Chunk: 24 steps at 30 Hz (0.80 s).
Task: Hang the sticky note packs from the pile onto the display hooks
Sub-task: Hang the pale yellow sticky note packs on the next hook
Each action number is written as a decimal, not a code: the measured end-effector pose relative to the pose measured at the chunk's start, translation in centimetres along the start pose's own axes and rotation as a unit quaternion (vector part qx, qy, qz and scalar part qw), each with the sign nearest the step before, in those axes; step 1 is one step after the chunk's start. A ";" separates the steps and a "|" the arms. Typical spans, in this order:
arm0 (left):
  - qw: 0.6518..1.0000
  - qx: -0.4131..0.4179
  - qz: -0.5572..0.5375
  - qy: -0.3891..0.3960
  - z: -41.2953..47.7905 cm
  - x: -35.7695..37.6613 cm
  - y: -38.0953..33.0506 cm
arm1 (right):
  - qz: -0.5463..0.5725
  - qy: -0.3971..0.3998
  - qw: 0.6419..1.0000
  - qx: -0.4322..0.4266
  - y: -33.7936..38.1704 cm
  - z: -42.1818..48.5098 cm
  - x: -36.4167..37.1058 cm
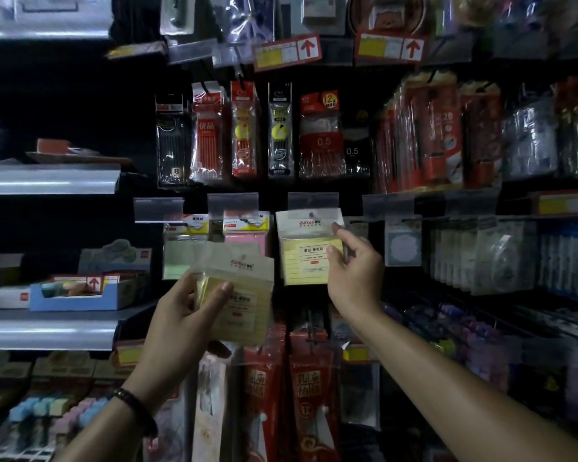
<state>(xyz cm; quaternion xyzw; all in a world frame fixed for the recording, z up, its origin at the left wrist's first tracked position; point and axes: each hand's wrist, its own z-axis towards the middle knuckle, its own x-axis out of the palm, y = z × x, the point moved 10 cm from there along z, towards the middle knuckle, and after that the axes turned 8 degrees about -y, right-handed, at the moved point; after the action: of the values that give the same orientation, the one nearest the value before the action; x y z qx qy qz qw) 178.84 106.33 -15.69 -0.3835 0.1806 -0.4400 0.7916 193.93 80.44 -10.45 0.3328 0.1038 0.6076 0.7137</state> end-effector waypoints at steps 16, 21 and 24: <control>0.997 -0.053 -0.053 0.001 0.4 2.3 1.1 | -0.448 0.186 0.873 -0.036 -1.7 1.2 3.6; 0.993 -0.079 -0.089 -0.005 0.7 3.0 1.7 | -0.253 0.121 0.955 -0.096 1.6 -1.0 1.2; 0.990 -0.087 -0.112 -0.004 0.6 3.8 1.6 | -0.096 0.183 0.978 -0.015 1.5 -3.8 1.0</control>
<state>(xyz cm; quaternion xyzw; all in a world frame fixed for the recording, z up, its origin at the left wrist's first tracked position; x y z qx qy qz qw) 182.14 103.93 -16.31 -0.4705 0.1706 -0.5072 0.7016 190.90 82.75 -12.20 0.1940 0.2548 0.5883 0.7426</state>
